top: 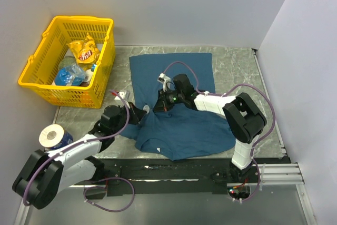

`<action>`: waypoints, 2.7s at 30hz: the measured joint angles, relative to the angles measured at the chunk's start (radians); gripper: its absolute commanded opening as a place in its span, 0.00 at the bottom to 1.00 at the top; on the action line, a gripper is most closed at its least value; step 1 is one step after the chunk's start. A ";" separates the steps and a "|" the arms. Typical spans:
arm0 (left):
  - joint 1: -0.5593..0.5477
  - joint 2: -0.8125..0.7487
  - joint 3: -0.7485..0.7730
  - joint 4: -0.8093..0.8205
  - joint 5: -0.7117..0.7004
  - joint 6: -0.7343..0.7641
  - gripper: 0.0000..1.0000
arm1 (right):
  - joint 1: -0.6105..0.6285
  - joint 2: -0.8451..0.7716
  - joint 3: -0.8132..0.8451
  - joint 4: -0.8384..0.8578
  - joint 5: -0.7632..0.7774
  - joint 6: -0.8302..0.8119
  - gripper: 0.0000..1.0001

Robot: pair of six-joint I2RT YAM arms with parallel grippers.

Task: Pin the brooch onto the clothing
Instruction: Pin the brooch to the clothes.

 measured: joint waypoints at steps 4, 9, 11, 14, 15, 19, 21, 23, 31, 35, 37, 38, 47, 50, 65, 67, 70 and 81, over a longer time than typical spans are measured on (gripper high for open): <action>0.012 -0.027 -0.005 0.008 0.011 -0.008 0.01 | 0.000 0.000 -0.010 0.011 -0.008 0.000 0.00; 0.019 -0.027 -0.006 0.011 0.032 -0.013 0.01 | 0.000 0.000 -0.010 0.021 -0.014 0.001 0.00; 0.020 -0.027 -0.006 0.014 0.035 -0.015 0.01 | 0.000 0.000 -0.010 0.022 -0.015 0.002 0.00; 0.021 -0.024 -0.006 0.017 0.043 -0.018 0.01 | 0.000 0.000 -0.011 0.024 -0.018 0.008 0.00; 0.022 -0.021 -0.006 0.021 0.047 -0.019 0.01 | 0.000 0.000 -0.013 0.027 -0.019 0.011 0.00; 0.025 0.017 -0.006 0.050 0.066 -0.036 0.01 | -0.001 0.000 -0.025 0.049 -0.026 0.027 0.00; 0.026 0.039 -0.007 0.066 0.078 -0.044 0.01 | -0.001 0.000 -0.033 0.055 -0.031 0.034 0.00; 0.026 0.057 -0.007 0.080 0.084 -0.048 0.01 | -0.002 -0.001 -0.044 0.069 -0.037 0.043 0.00; 0.027 0.079 -0.007 0.104 0.103 -0.051 0.01 | -0.007 -0.001 -0.059 0.104 -0.065 0.071 0.00; 0.029 0.103 -0.007 0.131 0.117 -0.054 0.01 | -0.007 -0.001 -0.059 0.108 -0.072 0.075 0.00; 0.030 0.119 -0.006 0.149 0.127 -0.059 0.01 | -0.007 -0.001 -0.059 0.108 -0.075 0.075 0.00; 0.031 0.128 -0.006 0.159 0.133 -0.062 0.01 | -0.007 -0.001 -0.059 0.107 -0.076 0.076 0.00; 0.034 0.145 -0.005 0.178 0.154 -0.068 0.01 | -0.008 -0.002 -0.058 0.089 -0.073 0.075 0.00; 0.034 0.144 0.001 0.167 0.162 -0.067 0.01 | -0.007 -0.009 -0.056 0.067 -0.064 0.074 0.00; 0.033 0.130 0.046 0.080 0.179 -0.054 0.01 | 0.031 -0.037 0.026 -0.143 0.098 0.038 0.00; 0.029 0.122 0.053 0.061 0.177 -0.048 0.01 | 0.039 -0.042 0.035 -0.172 0.128 0.037 0.00; 0.024 0.115 0.065 0.034 0.175 -0.040 0.01 | 0.044 -0.053 0.045 -0.203 0.167 0.039 0.00; -0.031 0.102 0.113 0.034 0.244 -0.048 0.01 | 0.054 -0.060 0.056 -0.268 0.344 0.041 0.00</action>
